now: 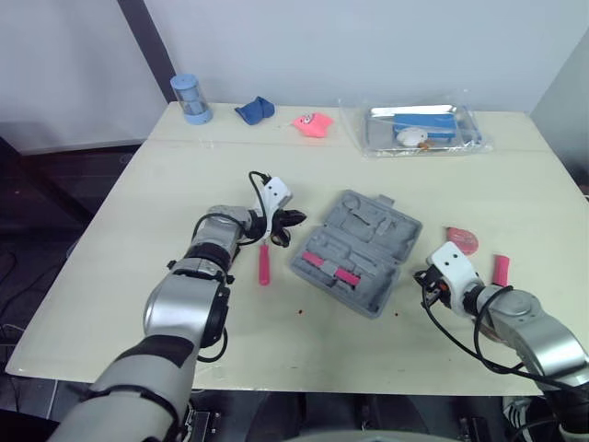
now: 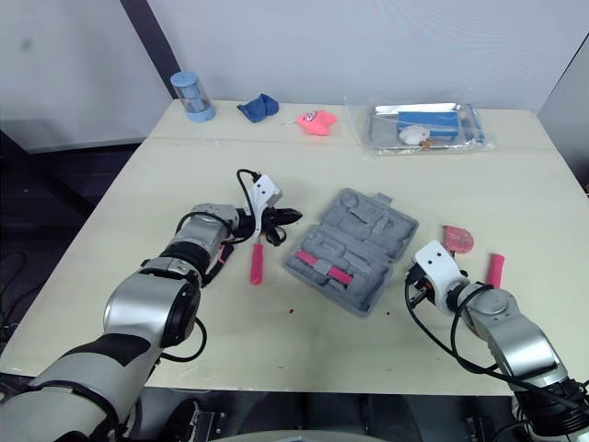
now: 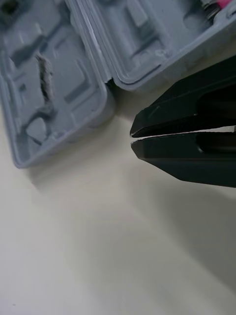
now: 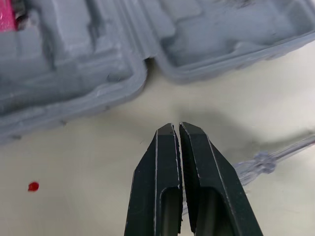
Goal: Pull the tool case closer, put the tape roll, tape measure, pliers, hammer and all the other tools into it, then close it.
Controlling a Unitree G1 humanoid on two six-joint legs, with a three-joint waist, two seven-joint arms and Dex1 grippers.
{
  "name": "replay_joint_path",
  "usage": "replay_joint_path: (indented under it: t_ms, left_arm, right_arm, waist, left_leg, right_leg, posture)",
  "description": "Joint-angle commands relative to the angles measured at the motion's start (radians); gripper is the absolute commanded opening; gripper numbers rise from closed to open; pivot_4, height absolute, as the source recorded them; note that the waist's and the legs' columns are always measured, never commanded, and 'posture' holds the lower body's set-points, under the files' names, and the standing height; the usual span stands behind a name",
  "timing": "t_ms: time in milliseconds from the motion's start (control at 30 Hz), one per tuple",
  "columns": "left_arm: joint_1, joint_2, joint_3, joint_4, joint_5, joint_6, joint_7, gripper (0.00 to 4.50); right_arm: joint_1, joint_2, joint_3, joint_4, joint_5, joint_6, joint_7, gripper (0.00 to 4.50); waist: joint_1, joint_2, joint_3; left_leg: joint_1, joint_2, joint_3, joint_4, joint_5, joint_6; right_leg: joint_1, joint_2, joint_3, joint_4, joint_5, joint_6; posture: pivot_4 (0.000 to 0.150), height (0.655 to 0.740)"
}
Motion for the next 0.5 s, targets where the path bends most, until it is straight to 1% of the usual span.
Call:
replay_joint_path:
  t_ms: [33, 167, 500]
  left_arm:
    - [-0.028, -0.023, 0.004, 0.011, 0.023, 0.009, 0.063, 0.16]
    - [-0.031, -0.049, 0.005, 0.021, 0.046, 0.025, 0.113, 0.16]
    - [-0.024, -0.091, 0.007, 0.031, 0.091, 0.059, 0.155, 0.16]
  right_arm:
    - [-0.027, 0.020, 0.010, -0.012, -0.029, 0.014, -0.018, 0.17]
    - [-0.057, 0.059, 0.033, 0.006, -0.058, 0.038, -0.040, 0.17]
    - [-0.108, 0.134, 0.046, 0.070, -0.103, 0.009, -0.056, 0.17]
  waist:
    - [0.000, 0.000, 0.000]
    - [-0.001, 0.000, 0.000]
    - [-0.007, 0.000, 0.000]
  left_leg:
    - [0.000, 0.000, -0.001, 0.000, 0.002, 0.001]
    - [0.000, -0.002, -0.003, 0.000, 0.005, 0.003]
    - [0.000, -0.003, -0.003, 0.000, 0.007, 0.000]
  right_leg:
    - [0.000, 0.000, 0.000, 0.001, 0.001, 0.002]
    - [0.000, 0.000, 0.000, 0.003, 0.003, 0.004]
    - [0.000, -0.001, 0.000, 0.002, 0.004, 0.005]
  posture:
    - [0.150, 0.7400]
    - [0.150, 0.7400]
    - [0.150, 0.7400]
